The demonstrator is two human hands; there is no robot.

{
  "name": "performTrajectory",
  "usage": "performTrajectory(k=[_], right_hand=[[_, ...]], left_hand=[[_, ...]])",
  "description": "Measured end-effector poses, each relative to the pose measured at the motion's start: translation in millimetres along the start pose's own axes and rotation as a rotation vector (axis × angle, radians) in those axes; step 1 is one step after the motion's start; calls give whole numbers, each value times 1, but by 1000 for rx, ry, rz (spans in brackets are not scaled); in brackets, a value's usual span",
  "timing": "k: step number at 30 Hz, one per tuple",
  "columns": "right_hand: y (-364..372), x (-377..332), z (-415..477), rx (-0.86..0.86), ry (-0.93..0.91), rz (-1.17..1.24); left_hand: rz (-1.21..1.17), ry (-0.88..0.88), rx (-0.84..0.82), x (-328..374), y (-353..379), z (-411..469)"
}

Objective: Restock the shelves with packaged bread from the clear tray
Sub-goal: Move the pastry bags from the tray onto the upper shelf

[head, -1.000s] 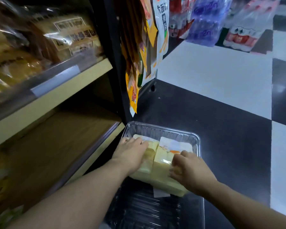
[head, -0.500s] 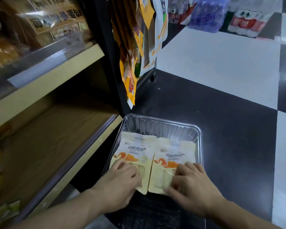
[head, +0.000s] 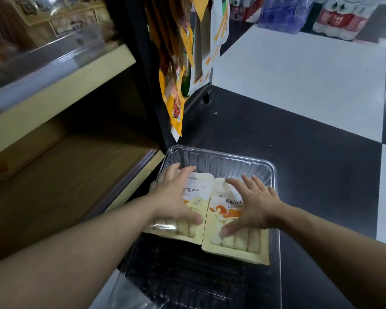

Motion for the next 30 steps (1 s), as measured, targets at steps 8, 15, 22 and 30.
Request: performTrajectory(k=[8,15,22,30], right_hand=[[-1,13,7,270,53,-127],[-3,9,7,303,-10,-244],[-6,-16,-15,476,-70,-244],[-22,-50,-67,647,-134,-246]], left_hand=[[31,-76,92,-1,-4,40],[375,137,314,17,4,31],[433,258,407,22,1,1],[363,404,532,27,-24,-49]])
Point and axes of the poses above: each hand's wrist, its own z-axis towards the middle knuckle, its own y-axis out of the palm, x = y × z, the point moved 2 cm from there along z, towards the middle knuckle, and after that the axes turned 10 degrees about -y, right-handed, at the moved point
